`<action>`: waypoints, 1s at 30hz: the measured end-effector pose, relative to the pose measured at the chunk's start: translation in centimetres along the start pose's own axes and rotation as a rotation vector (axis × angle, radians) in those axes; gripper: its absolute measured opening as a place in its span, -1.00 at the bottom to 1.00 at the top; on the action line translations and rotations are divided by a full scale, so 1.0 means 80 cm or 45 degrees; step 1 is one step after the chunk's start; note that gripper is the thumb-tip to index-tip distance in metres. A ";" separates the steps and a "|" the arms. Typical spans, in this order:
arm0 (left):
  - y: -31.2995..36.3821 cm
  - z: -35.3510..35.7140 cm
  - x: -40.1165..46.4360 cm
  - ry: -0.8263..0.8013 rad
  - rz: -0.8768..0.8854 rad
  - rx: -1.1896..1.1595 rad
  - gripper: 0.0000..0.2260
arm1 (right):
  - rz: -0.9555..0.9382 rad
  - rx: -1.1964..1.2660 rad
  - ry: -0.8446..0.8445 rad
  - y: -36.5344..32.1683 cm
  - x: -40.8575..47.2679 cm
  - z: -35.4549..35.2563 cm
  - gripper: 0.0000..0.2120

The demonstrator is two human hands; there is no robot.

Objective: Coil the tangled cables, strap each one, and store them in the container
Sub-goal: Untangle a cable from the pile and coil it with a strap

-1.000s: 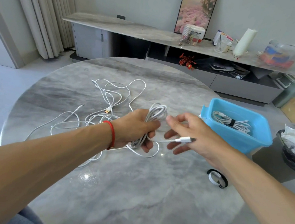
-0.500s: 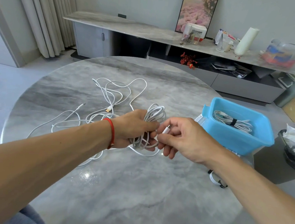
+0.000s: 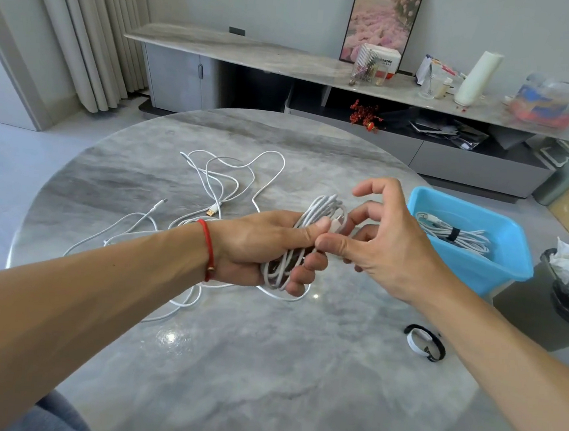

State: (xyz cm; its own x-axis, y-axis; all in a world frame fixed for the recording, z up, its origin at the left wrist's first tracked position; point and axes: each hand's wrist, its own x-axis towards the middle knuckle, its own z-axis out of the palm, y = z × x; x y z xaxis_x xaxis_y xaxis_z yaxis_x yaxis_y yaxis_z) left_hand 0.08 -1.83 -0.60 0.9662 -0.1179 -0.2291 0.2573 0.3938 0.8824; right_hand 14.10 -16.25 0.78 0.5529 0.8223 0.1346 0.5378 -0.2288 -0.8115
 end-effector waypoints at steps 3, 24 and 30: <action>0.003 0.008 0.001 -0.107 -0.008 -0.071 -0.71 | 0.122 0.376 -0.248 0.000 -0.004 -0.004 -0.24; 0.015 0.043 0.021 -0.297 -0.011 -0.041 -0.68 | 0.253 1.213 -0.239 -0.049 -0.006 0.014 -0.57; 0.021 0.035 0.030 -0.074 -0.058 0.209 -0.77 | 0.380 1.055 0.101 -0.031 -0.001 0.020 -0.57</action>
State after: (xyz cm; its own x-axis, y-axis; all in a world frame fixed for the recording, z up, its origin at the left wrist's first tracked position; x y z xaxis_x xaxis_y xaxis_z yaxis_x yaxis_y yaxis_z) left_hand 2.80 -4.01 1.44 0.9501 -0.1863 -0.2502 0.2902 0.2333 0.9281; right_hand 11.70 -14.87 1.85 0.6556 0.7430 -0.1349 -0.2537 0.0484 -0.9661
